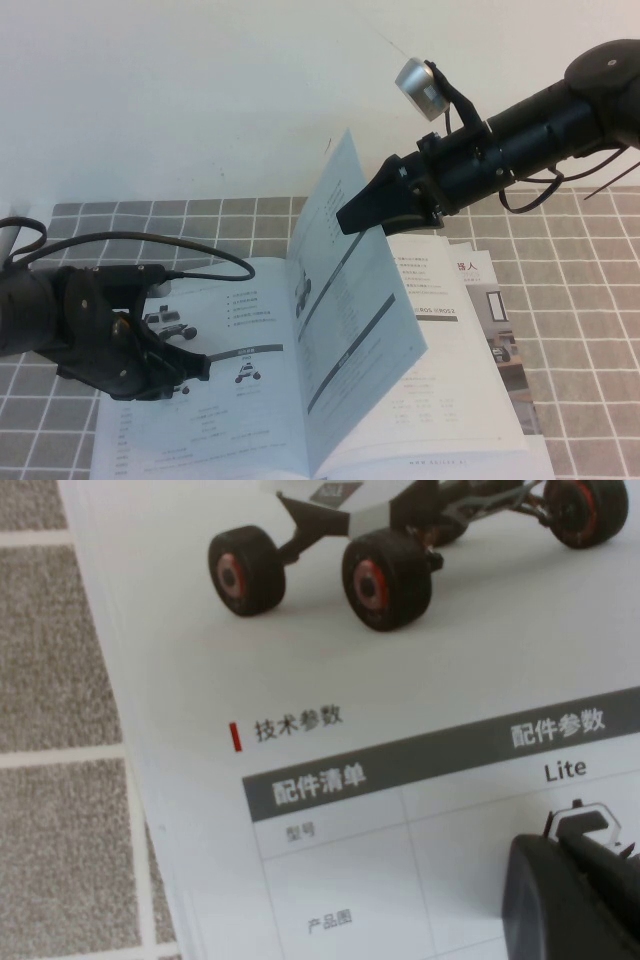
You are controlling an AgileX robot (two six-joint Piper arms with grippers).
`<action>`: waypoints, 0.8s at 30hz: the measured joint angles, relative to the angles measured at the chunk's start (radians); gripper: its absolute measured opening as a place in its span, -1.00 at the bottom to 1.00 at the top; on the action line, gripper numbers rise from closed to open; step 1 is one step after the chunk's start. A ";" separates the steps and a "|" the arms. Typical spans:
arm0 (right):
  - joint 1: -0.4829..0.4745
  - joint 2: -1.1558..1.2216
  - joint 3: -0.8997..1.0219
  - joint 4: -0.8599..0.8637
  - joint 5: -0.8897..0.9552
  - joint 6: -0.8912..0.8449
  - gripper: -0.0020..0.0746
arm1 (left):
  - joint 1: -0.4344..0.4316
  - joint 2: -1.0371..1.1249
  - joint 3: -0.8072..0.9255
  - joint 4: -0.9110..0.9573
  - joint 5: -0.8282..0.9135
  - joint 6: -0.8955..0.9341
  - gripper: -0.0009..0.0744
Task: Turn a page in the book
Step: Open the closed book
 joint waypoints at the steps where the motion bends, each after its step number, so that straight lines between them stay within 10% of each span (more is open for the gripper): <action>1: 0.000 0.000 0.000 0.000 0.000 0.000 0.22 | 0.000 0.000 0.000 0.000 0.000 0.000 -0.99; 24: 0.000 0.000 0.000 0.000 0.000 -0.018 0.22 | -0.192 -0.238 0.000 0.022 -0.015 0.119 -0.99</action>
